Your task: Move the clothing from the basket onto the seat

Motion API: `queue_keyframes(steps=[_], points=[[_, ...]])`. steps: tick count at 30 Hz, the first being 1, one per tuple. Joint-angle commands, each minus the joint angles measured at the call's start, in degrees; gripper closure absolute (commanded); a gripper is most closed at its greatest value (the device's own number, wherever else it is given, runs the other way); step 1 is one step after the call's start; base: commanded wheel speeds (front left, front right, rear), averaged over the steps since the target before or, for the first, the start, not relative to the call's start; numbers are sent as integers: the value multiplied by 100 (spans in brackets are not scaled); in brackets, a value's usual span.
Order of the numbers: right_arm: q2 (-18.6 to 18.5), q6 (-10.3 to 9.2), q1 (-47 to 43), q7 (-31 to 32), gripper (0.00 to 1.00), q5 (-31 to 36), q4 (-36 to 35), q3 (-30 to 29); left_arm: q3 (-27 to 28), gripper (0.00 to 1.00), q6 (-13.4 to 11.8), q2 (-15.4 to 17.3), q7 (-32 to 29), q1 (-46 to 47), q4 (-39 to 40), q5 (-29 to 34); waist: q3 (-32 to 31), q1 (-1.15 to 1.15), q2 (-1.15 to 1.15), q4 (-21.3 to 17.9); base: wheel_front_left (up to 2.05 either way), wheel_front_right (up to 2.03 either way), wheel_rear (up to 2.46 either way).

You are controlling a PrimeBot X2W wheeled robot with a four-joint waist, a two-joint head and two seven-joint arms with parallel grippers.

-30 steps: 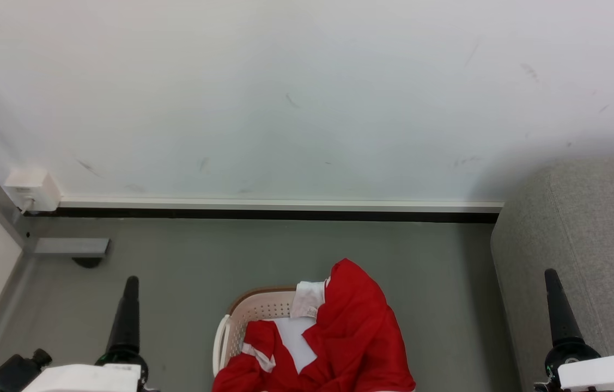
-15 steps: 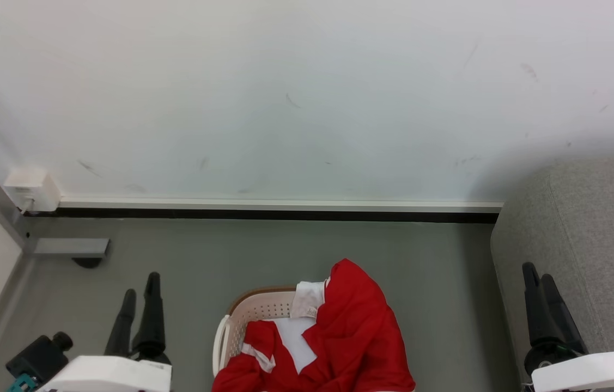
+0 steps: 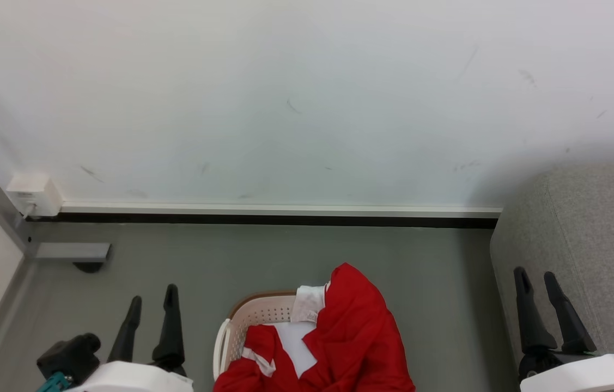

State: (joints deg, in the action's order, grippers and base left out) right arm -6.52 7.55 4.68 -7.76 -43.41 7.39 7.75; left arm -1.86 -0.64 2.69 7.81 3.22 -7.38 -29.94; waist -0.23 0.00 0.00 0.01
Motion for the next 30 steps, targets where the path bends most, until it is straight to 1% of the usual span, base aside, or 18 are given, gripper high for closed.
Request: queue_keyframes(steps=[1, 6, 13, 18, 30], points=[[-24, -6, 74, -70, 0, 270, -35, -16, -40, 0, -75, 90, 67, -12, 0, 288, -15, 0, 0, 1, 0, 0, 0], [14, -7, 39, -151, 0, 680, -14, -23, -164, 0, -278, 163, 151, -28, -72, 669, -53, 0, 0, -5, 0, 0, 0], [1, -8, 15, -254, 0, 1201, 37, 30, -341, 0, -437, 256, 249, -17, -50, 1052, -94, 0, 0, -7, 0, 0, 0], [11, -8, 13, -313, 0, 1525, 19, 26, -434, 0, -501, 327, 314, -16, -6, 1259, -111, 0, 0, -11, 0, 0, 0], [67, -9, -28, -462, 0, 2115, 56, 44, -573, 0, -602, 358, 468, -58, 65, 1783, -139, 0, 0, -21, 0, 0, 0]])
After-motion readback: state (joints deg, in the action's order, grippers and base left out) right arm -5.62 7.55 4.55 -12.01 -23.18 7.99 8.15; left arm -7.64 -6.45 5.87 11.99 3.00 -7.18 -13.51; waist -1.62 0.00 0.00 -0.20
